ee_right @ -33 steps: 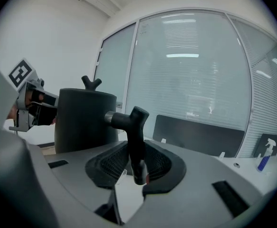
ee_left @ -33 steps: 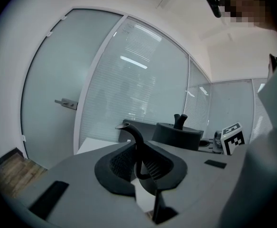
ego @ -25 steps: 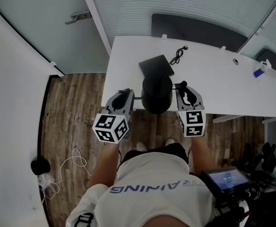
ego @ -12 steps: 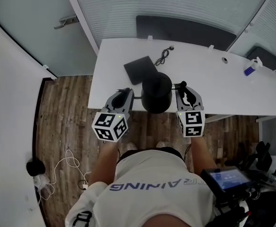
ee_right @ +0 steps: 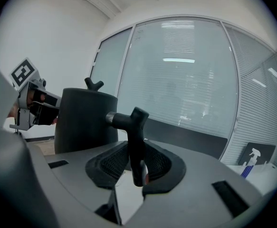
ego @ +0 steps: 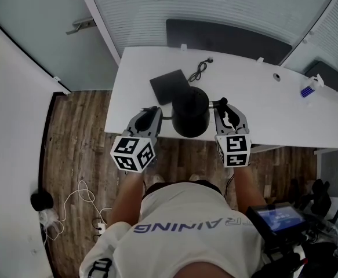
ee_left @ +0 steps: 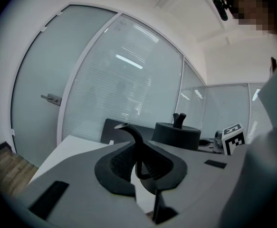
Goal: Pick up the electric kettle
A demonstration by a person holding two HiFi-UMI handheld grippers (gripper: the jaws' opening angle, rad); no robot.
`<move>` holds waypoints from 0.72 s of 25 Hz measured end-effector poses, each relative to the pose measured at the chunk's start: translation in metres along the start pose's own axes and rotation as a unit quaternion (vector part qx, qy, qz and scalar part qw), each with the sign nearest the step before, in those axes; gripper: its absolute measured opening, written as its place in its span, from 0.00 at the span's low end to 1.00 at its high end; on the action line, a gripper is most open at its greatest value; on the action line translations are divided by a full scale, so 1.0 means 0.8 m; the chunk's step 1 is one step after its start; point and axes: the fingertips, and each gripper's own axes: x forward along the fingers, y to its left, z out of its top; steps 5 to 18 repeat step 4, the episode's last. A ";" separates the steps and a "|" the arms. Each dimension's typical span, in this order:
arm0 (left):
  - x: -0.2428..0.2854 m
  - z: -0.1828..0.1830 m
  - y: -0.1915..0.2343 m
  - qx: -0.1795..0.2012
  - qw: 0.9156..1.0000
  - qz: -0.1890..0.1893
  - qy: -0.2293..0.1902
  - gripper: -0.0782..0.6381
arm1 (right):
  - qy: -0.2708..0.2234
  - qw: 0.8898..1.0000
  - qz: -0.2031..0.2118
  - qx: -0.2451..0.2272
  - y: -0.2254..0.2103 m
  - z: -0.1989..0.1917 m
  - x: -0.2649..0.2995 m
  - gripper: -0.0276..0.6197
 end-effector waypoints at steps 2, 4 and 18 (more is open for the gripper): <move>0.001 0.001 0.000 0.000 1.000 0.000 -0.002 0.18 | -0.002 1.000 0.000 -0.002 -0.001 0.001 0.001 0.20; 0.001 0.002 0.001 0.001 1.000 0.000 -0.004 0.18 | -0.003 1.000 0.001 -0.003 -0.001 0.003 0.003 0.20; 0.001 0.002 0.001 0.001 1.000 0.000 -0.004 0.18 | -0.003 1.000 0.001 -0.003 -0.001 0.003 0.003 0.20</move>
